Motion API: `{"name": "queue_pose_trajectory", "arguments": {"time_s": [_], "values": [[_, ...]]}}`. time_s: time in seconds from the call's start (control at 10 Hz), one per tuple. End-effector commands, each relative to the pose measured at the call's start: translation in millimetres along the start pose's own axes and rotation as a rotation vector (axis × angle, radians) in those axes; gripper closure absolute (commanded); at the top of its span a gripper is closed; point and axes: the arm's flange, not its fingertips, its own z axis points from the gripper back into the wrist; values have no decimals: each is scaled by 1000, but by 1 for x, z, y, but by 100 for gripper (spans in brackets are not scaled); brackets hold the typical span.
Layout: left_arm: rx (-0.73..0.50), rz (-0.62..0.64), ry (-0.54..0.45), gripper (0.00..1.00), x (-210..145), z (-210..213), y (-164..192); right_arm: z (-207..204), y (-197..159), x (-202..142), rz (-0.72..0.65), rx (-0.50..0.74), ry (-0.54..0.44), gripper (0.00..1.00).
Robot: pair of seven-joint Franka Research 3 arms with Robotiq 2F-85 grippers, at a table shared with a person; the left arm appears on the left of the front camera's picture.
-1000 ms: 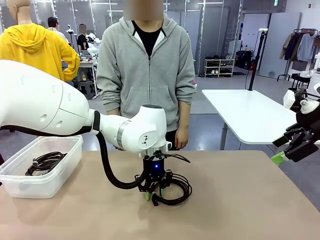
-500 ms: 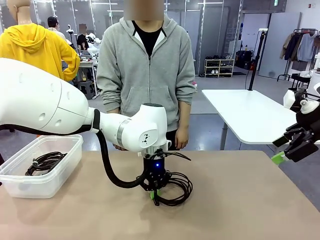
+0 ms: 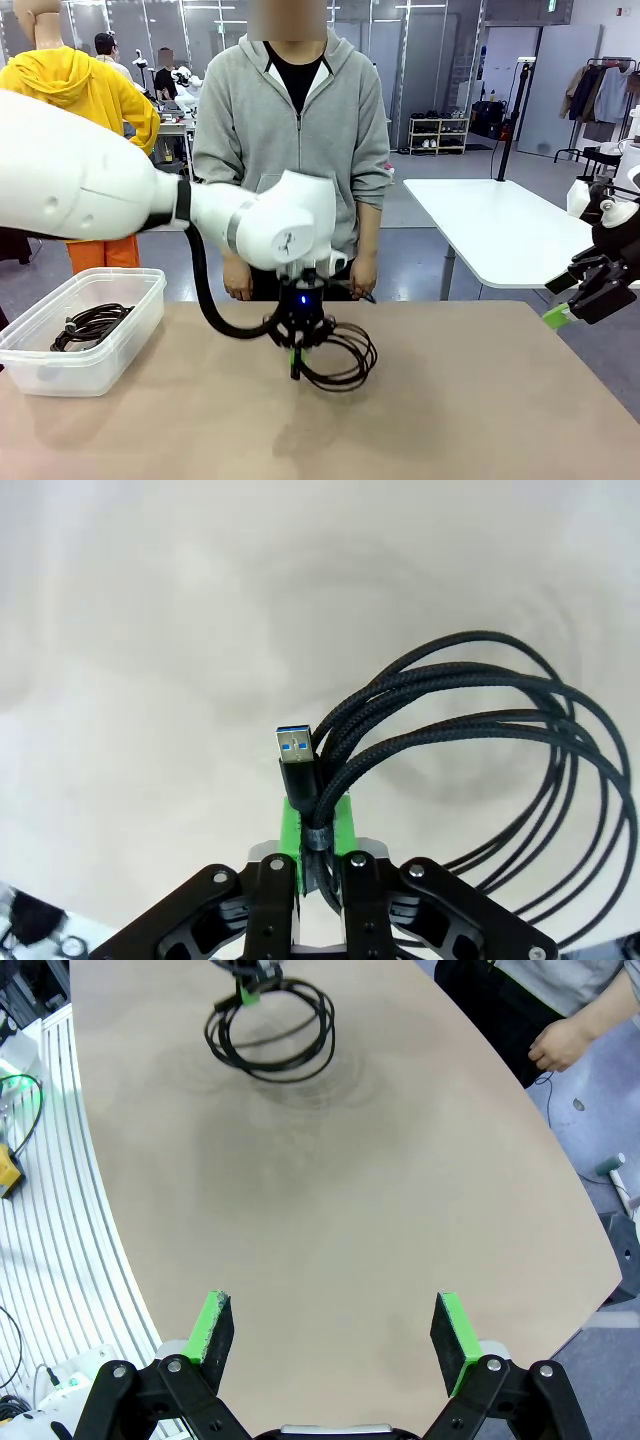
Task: Organize and store the cables.
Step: Place the USB Extension Cable into the Organizing box.
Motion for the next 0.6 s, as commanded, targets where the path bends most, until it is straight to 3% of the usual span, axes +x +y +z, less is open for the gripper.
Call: {"name": "queue_pose_trajectory", "arguments": {"time_s": [0.0, 0.3, 0.4, 0.5], "values": [[26, -137, -54, 96, -2, 41, 7, 2, 0, 5, -32, 5, -1, 0], [27, -239, -76, 96, -1, 63, -9, 2, 0, 5, -32, 5, -1, 0], [25, -154, -73, 96, -4, 65, 5, 2, 0, 5, -32, 5, -1, 0], [25, -154, -73, 96, -4, 65, 5, 2, 0, 5, -32, 5, -1, 0]]}}
